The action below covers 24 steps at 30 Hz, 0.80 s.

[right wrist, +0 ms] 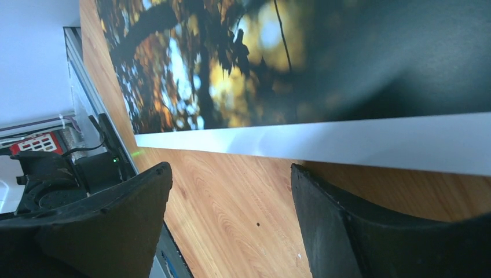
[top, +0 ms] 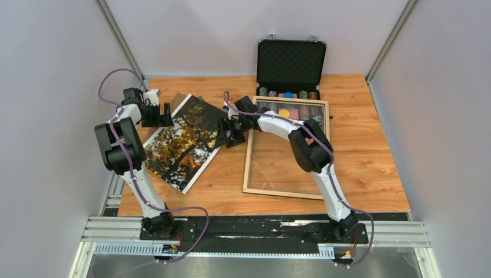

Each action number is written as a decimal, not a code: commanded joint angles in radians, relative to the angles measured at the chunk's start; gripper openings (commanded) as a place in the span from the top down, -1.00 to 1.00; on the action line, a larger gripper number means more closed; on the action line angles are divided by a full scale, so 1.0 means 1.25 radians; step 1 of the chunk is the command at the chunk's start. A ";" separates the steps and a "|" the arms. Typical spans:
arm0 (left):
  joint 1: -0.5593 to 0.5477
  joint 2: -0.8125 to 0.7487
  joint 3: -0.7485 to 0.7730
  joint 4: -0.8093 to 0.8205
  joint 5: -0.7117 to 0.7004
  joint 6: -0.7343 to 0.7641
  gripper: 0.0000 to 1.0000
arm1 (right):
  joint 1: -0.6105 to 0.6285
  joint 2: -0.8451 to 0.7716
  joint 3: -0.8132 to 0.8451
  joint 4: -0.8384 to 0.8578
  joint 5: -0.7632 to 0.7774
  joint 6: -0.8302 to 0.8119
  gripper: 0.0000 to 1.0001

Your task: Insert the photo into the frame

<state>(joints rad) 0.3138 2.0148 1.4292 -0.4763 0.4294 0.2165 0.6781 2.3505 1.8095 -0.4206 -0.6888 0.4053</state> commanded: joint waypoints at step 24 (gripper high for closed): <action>-0.013 -0.109 -0.156 -0.038 0.071 -0.006 -0.86 | -0.052 0.056 -0.016 0.101 -0.082 0.093 -0.37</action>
<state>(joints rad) 0.3138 1.9079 1.2755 -0.4488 0.4881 0.2184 0.6266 2.4023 1.8153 -0.3489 -0.8188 0.5026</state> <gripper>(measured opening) 0.934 0.688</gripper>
